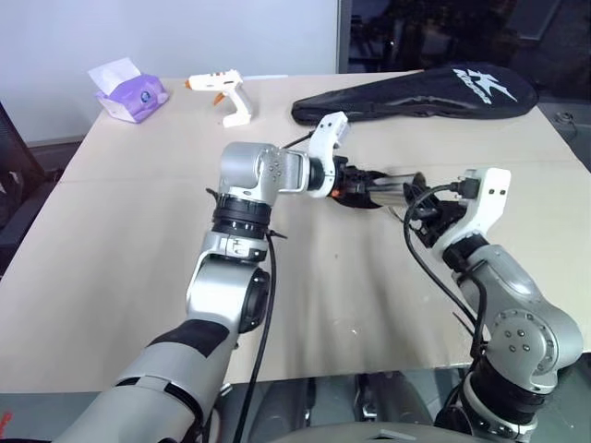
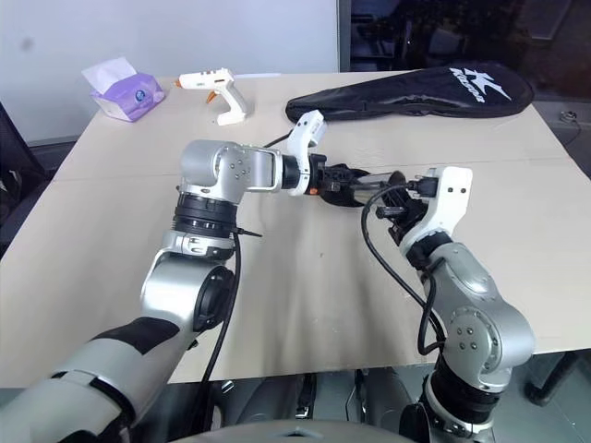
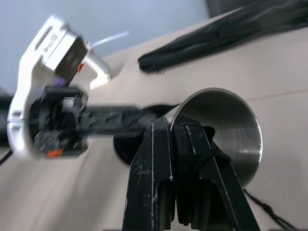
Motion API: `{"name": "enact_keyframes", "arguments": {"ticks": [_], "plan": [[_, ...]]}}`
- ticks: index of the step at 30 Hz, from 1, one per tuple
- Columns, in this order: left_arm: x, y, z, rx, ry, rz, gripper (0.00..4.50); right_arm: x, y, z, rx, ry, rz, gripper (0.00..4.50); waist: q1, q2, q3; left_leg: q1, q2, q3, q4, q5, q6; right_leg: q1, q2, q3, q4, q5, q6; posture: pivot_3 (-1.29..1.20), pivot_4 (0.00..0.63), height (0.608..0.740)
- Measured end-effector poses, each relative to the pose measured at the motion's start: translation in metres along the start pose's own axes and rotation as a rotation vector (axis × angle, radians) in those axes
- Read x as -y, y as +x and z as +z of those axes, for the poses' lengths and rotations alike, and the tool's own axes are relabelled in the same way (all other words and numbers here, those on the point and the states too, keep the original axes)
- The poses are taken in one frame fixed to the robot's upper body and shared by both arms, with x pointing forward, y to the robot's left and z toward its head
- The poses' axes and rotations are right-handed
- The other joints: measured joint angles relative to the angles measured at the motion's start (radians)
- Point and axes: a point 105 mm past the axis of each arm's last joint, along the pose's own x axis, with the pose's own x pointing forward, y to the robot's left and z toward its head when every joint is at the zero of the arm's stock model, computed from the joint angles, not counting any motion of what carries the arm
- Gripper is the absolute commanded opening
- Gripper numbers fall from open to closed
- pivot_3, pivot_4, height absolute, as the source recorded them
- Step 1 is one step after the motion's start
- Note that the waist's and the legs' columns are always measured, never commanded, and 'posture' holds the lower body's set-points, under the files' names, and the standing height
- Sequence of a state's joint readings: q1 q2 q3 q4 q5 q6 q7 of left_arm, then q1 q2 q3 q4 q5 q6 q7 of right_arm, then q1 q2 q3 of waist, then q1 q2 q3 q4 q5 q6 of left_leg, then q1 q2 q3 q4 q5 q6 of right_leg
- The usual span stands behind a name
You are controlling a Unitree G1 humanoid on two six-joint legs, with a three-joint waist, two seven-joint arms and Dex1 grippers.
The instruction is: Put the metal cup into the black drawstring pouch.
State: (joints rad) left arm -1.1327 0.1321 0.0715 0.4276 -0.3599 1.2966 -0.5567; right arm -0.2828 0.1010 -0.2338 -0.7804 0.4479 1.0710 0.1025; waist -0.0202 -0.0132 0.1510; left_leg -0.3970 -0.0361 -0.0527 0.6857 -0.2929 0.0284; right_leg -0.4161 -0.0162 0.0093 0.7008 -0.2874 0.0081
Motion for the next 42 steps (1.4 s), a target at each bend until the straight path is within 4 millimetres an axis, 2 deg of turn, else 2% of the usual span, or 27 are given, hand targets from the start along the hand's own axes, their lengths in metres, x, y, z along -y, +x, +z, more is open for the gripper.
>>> {"name": "enact_keyframes", "arguments": {"ticks": [6,11,15,18,21,22,27,31,37,41,42], "plan": [[0.000,0.000,-0.008,-0.044,-0.033,0.001,0.00,0.004,0.012,-0.009,0.017,0.006,0.000,0.10,-0.001,0.000,0.000,0.000,0.000,0.000,0.000,0.000,0.000,0.000,0.000,0.000,0.000,0.000,0.000,0.00,0.150,0.740],[0.010,-0.001,-0.005,-0.030,-0.027,-0.056,0.00,-0.006,0.024,-0.045,-0.104,-0.058,0.063,0.10,0.000,0.000,0.000,0.000,0.000,0.001,0.000,0.000,0.000,0.000,0.000,0.001,0.000,0.000,0.000,0.00,0.150,0.740],[0.012,-0.003,-0.003,-0.025,-0.019,-0.078,0.00,-0.009,0.027,-0.049,-0.095,-0.053,0.098,0.10,0.000,0.000,0.000,0.000,0.000,0.000,0.000,0.000,-0.001,0.000,0.000,0.000,0.000,0.000,0.000,0.00,0.150,0.740],[0.012,-0.006,-0.002,-0.022,0.053,-0.067,0.00,-0.010,0.026,-0.053,-0.099,-0.018,0.129,0.10,0.000,0.000,0.000,0.000,0.000,0.000,0.000,0.000,-0.001,0.000,0.000,0.000,0.000,0.000,0.000,0.00,0.150,0.740],[0.006,-0.009,-0.006,-0.025,0.093,-0.051,0.00,-0.009,0.025,-0.056,-0.107,0.012,0.143,0.10,0.001,0.000,0.000,0.000,0.000,0.000,0.000,0.000,-0.001,0.000,0.000,0.000,0.000,0.000,0.000,0.00,0.150,0.740],[-0.002,-0.012,-0.008,-0.032,0.152,-0.022,0.00,-0.004,0.023,-0.055,-0.109,0.006,0.140,0.10,0.000,0.000,0.000,0.000,0.000,0.000,0.000,0.000,-0.001,0.000,0.000,0.001,0.000,0.000,0.000,0.00,0.150,0.740],[-0.036,-0.025,-0.021,-0.073,0.289,0.077,0.00,0.023,0.014,-0.056,-0.201,-0.212,0.079,0.10,0.004,0.000,0.000,0.001,0.000,0.000,0.000,0.000,-0.001,0.000,0.000,0.001,-0.001,0.000,0.000,0.00,0.150,0.740],[-0.038,-0.023,-0.020,-0.067,0.352,0.069,0.00,0.019,0.013,-0.065,-0.261,-0.242,0.105,0.10,0.007,0.000,0.000,0.000,0.000,0.000,0.000,0.000,-0.001,0.000,0.000,0.000,-0.001,0.000,0.000,0.00,0.150,0.740],[-0.036,-0.022,-0.020,-0.054,0.373,0.056,0.00,0.014,0.018,-0.066,-0.274,-0.217,0.133,0.10,0.004,0.000,0.000,0.000,0.000,0.000,0.000,0.000,0.000,0.000,0.000,0.000,-0.001,0.000,0.000,0.00,0.150,0.740],[-0.038,-0.021,-0.023,-0.059,0.369,0.058,0.00,0.016,0.020,-0.068,-0.281,-0.204,0.124,1.26,0.004,0.000,0.000,0.000,0.000,0.000,0.000,0.000,0.000,0.000,0.000,0.000,-0.001,0.000,0.000,0.00,0.150,0.740],[-0.038,-0.021,-0.025,-0.062,0.367,0.058,0.00,0.016,0.020,-0.069,-0.282,-0.205,0.124,1.84,0.004,0.000,0.000,0.000,0.000,0.000,0.000,0.000,0.000,0.000,0.000,0.000,-0.001,0.000,0.000,0.00,0.150,0.740]]}}
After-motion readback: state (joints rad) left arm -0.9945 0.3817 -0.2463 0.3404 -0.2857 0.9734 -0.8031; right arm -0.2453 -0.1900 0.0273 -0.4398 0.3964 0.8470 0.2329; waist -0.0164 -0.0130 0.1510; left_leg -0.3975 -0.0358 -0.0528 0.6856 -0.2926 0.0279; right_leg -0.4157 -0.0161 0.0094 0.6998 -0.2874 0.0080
